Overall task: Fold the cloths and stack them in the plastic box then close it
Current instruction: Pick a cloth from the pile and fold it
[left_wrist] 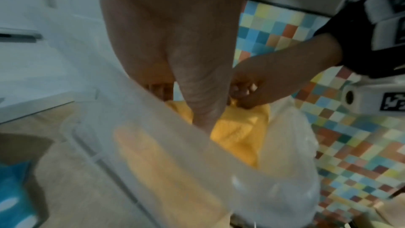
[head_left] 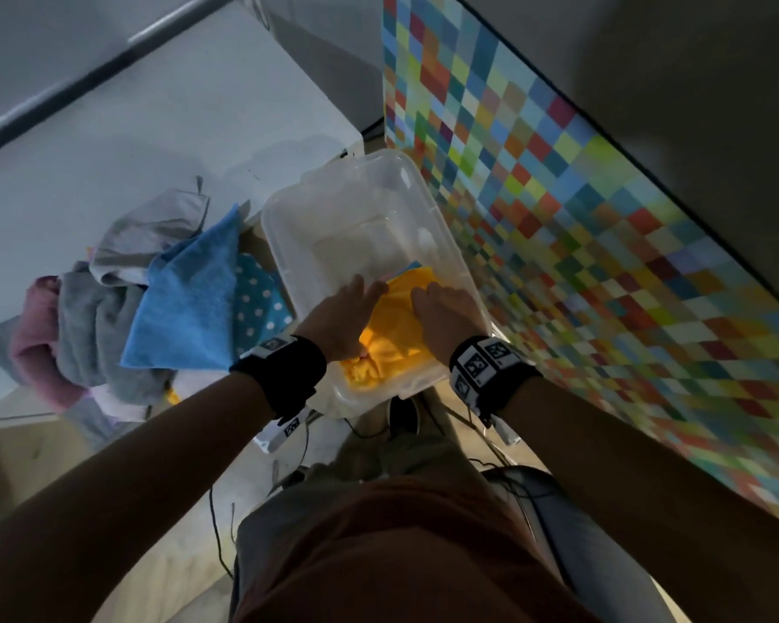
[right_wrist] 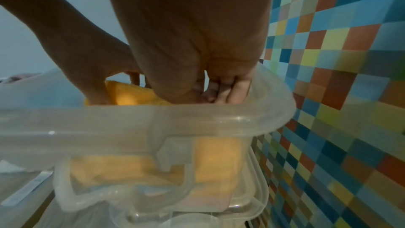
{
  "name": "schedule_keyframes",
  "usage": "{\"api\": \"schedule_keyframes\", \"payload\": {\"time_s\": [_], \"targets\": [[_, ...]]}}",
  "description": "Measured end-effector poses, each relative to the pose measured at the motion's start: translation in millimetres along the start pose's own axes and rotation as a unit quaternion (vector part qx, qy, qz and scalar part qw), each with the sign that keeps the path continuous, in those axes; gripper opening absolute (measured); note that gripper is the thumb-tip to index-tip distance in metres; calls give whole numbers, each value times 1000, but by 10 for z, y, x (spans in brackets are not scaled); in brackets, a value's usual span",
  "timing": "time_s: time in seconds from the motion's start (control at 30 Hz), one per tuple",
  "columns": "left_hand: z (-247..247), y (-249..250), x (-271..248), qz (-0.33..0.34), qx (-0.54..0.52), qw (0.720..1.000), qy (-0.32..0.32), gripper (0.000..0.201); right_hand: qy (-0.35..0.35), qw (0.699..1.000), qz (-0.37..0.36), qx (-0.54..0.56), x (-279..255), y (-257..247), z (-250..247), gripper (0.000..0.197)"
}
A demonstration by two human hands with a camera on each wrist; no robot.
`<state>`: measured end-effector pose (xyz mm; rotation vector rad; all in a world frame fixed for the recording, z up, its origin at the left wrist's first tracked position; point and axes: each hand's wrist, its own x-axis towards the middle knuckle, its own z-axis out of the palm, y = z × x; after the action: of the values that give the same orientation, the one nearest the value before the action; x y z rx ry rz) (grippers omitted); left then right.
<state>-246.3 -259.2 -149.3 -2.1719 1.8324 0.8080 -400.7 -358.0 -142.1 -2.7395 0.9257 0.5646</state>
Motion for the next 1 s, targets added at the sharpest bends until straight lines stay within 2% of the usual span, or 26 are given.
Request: {"api": "schedule_keyframes", "payload": {"time_s": [0.07, 0.13, 0.17, 0.23, 0.33, 0.43, 0.47, 0.53, 0.63, 0.7, 0.73, 0.77, 0.8, 0.83, 0.87, 0.93, 0.97, 1.0], "targets": [[-72, 35, -31, 42, 84, 995, 44, 87, -24, 996, 21, 82, -19, 63, -5, 28], [-135, 82, -63, 90, 95, 991, 38, 68, -19, 992, 9, 123, -28, 86, -8, 34], [-116, 93, -77, 94, 86, 992, 10, 67, -33, 990, -12, 138, -28, 76, -17, 36], [-23, 103, -70, 54, 63, 996, -41, 73, -82, 985, -39, 149, -18, 58, -22, 42], [70, 150, -40, 15, 54, 997, -51, 77, -118, 981, -13, 152, -6, 32, 23, 44], [76, 228, -21, 46, 117, 990, -58, 73, -112, 982, -7, 151, -21, 32, 72, 44], [61, 212, -11, 50, 108, 992, -52, 71, -101, 982, -14, 160, -28, 53, 72, 45], [-62, 138, -3, 26, 21, 999, -36, 64, -42, 980, -29, 191, -47, 116, 22, 41], [-272, -69, -42, -20, -90, 992, 81, 40, 113, 956, 4, 270, -56, 228, -96, 24], [-284, -161, -158, -91, -90, 970, 207, 34, 182, 944, 52, 272, 7, 292, -165, 26], [-259, -184, -226, -138, -90, 952, 259, 43, 192, 939, 90, 269, 61, 331, -190, 32], [-214, -204, -291, -189, -96, 936, 281, 58, 180, 936, 135, 272, 127, 378, -203, 44], [-149, -220, -345, -243, -116, 927, 260, 73, 146, 933, 174, 281, 190, 424, -209, 56], [-82, -215, -382, -296, -163, 917, 212, 82, 100, 931, 198, 288, 240, 462, -212, 66], [-3, -215, -397, -334, -245, 896, 161, 81, 52, 933, 206, 290, 277, 482, -209, 69], [101, -196, -401, -362, -443, 814, 100, 60, 2, 935, 193, 296, 327, 463, -152, 63], [127, -182, -404, -361, -498, 783, 89, 52, 4, 935, 190, 301, 333, 437, -126, 59], [155, -175, -405, -352, -511, 779, 87, 49, 20, 934, 194, 300, 341, 410, -95, 56]]}}
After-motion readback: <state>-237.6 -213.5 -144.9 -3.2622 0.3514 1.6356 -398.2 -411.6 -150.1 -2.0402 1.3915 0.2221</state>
